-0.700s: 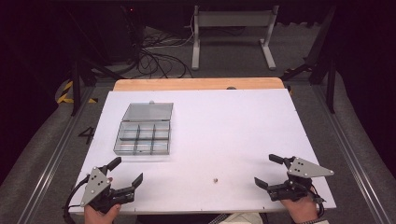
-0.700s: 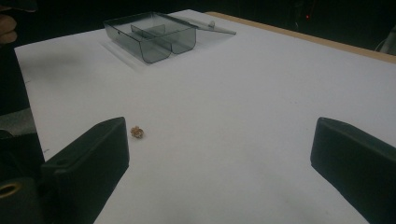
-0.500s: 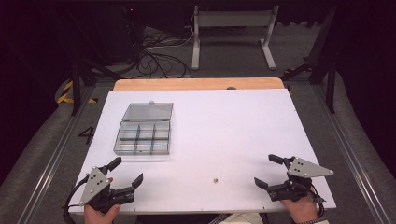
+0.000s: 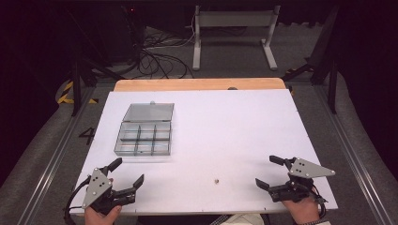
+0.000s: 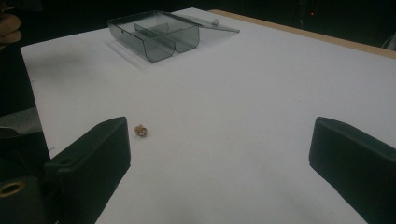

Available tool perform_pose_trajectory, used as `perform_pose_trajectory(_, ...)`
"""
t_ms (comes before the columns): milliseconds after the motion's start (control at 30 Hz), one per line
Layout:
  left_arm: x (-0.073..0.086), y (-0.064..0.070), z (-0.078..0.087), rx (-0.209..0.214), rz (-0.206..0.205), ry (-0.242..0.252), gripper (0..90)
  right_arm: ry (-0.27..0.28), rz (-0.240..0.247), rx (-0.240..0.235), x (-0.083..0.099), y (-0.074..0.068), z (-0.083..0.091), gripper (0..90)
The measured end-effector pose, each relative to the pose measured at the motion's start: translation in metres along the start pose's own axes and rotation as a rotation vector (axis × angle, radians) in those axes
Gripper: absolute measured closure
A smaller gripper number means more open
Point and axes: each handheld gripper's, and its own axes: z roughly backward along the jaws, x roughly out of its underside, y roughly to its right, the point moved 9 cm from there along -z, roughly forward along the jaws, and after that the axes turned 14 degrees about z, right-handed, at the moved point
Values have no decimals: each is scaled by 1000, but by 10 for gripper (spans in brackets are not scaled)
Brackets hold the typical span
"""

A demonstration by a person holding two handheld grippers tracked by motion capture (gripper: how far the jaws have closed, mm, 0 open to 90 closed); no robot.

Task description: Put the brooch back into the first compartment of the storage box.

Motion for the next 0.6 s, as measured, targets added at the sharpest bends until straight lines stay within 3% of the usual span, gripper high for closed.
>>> perform_pose_trajectory(333, 2, 5, -4, 4, 10, -27, 130, 0, -3, -8, 0, -1, 0, 68)
perform_pose_trajectory(600, 1, 6, -6, 14, 48, -62, 132, -5, -9, -19, 1, -2, -1, 69)
